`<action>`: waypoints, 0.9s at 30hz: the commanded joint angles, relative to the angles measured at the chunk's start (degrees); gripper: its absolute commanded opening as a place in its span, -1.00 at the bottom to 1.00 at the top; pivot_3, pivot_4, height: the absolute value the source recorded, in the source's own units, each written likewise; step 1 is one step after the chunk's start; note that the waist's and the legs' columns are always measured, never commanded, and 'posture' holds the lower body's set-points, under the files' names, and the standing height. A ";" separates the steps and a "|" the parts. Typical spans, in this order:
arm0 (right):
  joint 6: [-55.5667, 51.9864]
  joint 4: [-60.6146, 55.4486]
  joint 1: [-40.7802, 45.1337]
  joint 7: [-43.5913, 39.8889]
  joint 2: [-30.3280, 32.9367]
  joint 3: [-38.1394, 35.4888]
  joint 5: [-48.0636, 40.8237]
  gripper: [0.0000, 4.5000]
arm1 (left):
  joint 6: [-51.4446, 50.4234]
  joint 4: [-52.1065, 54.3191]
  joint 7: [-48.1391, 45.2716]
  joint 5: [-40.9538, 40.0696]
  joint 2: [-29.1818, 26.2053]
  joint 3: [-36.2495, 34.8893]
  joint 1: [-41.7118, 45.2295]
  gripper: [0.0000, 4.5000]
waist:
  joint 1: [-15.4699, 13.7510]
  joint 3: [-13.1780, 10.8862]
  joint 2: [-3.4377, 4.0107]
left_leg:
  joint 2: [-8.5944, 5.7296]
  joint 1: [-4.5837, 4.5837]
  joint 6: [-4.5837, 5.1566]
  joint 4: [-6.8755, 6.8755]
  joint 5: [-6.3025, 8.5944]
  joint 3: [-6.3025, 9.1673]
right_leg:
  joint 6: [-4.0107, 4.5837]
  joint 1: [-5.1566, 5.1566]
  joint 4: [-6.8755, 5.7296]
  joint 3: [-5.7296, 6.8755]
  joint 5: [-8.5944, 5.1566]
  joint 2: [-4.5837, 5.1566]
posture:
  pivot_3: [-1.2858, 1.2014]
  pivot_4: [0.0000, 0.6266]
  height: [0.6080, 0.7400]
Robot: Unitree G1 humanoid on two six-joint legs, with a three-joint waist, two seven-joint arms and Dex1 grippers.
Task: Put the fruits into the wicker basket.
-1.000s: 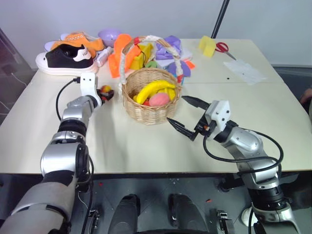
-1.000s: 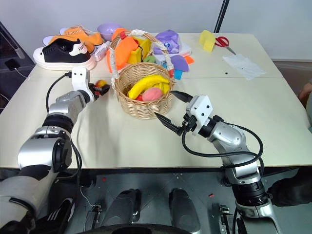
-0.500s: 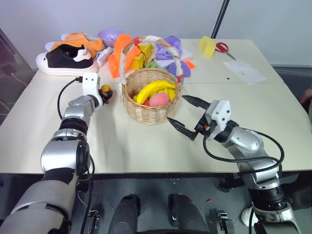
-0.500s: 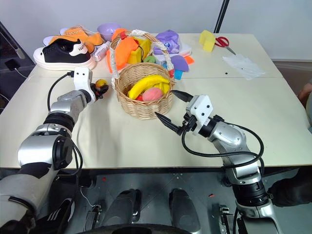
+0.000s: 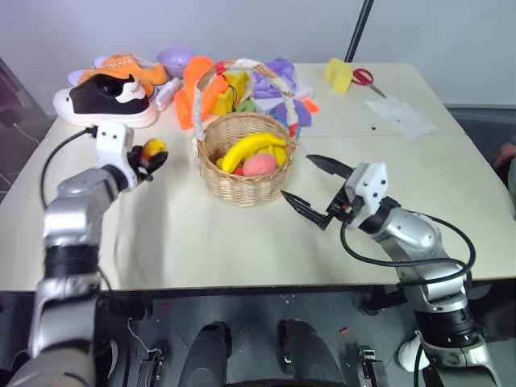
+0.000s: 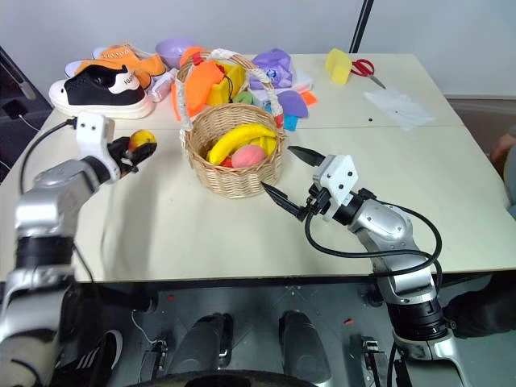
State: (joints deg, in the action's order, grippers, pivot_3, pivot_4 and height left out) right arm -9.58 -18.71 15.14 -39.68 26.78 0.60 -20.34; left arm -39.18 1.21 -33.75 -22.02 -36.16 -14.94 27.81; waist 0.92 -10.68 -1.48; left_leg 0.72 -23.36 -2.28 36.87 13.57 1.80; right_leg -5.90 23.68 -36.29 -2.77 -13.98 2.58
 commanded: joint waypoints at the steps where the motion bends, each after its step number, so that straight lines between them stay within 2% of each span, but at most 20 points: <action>1: 0.98 -1.26 0.29 0.11 -0.35 -3.07 -2.42 1.00 | -7.35 17.91 -1.94 -13.31 -0.49 -7.87 -4.03 0.01 | -0.41 -0.01 0.01 | 0.00 0.01 0.00 0.03 0.00 0.00 | 0.01 -0.03 0.02 0.00 -0.01 0.04 | 0.03 -0.52 1.00; 3: 0.92 -1.05 0.09 -0.23 -0.19 -2.53 -1.86 1.00 | -9.14 21.84 1.01 -16.38 1.93 -7.90 -3.40 0.01 | -0.70 0.00 0.01 | 0.01 0.01 0.00 0.06 0.00 -0.02 | 0.21 -0.18 0.10 0.11 -0.12 0.15 | 0.03 -0.52 1.00; 6: 1.10 -0.59 0.89 -0.27 -0.75 -1.51 -1.30 1.00 | -8.56 22.06 7.29 -15.69 8.32 -3.39 1.75 0.01 | -1.57 0.01 0.01 | -0.04 0.07 0.00 0.21 0.00 -0.08 | 0.24 -0.36 0.17 0.13 -0.13 0.18 | 0.03 -0.52 1.00; 10: 1.23 -0.34 1.61 -0.04 -0.95 -0.81 -0.43 1.00 | -6.94 16.00 14.04 -12.67 18.10 2.54 8.50 0.01 | -1.50 0.03 -0.02 | -0.23 0.06 0.00 0.32 0.00 -0.11 | 0.05 -0.42 0.18 0.10 -0.03 0.10 | 0.03 -0.52 1.00; 13: 1.34 -0.31 1.46 0.30 -1.03 -0.66 0.14 1.00 | -2.11 9.27 15.64 -8.15 22.73 7.48 12.58 0.01 | -1.41 0.03 -0.01 | -0.24 0.07 0.01 0.27 -0.01 -0.10 | -0.01 -0.36 0.15 0.11 -0.01 0.02 | 0.03 -0.52 1.00; 17: 1.05 -1.19 1.17 1.18 -1.31 -0.68 0.41 1.00 | 2.17 2.31 19.09 -4.05 26.23 8.80 15.97 0.01 | -0.85 0.02 -0.01 | -0.23 0.06 0.01 0.23 -0.01 -0.10 | -0.02 -0.30 0.13 0.10 0.00 -0.02 | 0.03 -0.52 1.00; 18: 0.94 -1.42 0.87 1.48 -1.24 -0.96 0.42 1.00 | 2.56 2.07 18.13 -4.27 26.16 8.91 16.02 0.43 | -0.53 0.02 -0.01 | -0.22 0.06 0.01 0.22 -0.01 -0.11 | -0.02 -0.28 0.12 0.09 0.00 -0.02 | 0.03 -0.52 1.00; 21: 1.14 -1.59 -0.01 1.88 -0.92 -1.14 0.76 1.00 | 3.92 1.44 17.26 -3.58 25.61 9.12 16.19 0.97 | -0.10 0.02 0.00 | -0.20 0.05 0.01 0.15 -0.01 -0.09 | -0.02 -0.25 0.11 0.10 0.00 -0.04 | 0.03 -0.52 1.00; 23: 1.17 -1.74 -0.24 1.96 -0.95 -0.95 0.80 1.00 | 4.72 1.10 17.31 -2.37 25.12 9.64 16.13 0.97 | -0.13 0.02 0.00 | -0.19 0.05 0.01 0.14 -0.01 -0.09 | -0.02 -0.24 0.10 0.10 0.00 -0.04 | 0.03 -0.52 1.00; 27: 1.27 -1.47 -0.47 2.13 -1.03 -1.39 0.56 1.00 | 4.66 8.13 11.94 -3.59 22.12 11.43 11.51 0.97 | -0.12 0.02 0.00 | -0.20 0.05 0.01 0.16 -0.01 -0.12 | -0.02 -0.25 0.12 0.09 0.00 -0.03 | 0.03 -0.52 1.00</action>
State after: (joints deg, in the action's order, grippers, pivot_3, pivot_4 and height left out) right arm -9.27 -18.08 14.54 -37.88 25.84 0.55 -19.33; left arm -35.34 4.94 -19.71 -25.06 -13.11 -4.21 40.18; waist 0.80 -10.66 -1.48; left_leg 0.53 -23.31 -2.27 37.02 13.56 1.68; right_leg -5.92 23.43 -36.17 -2.69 -13.98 2.56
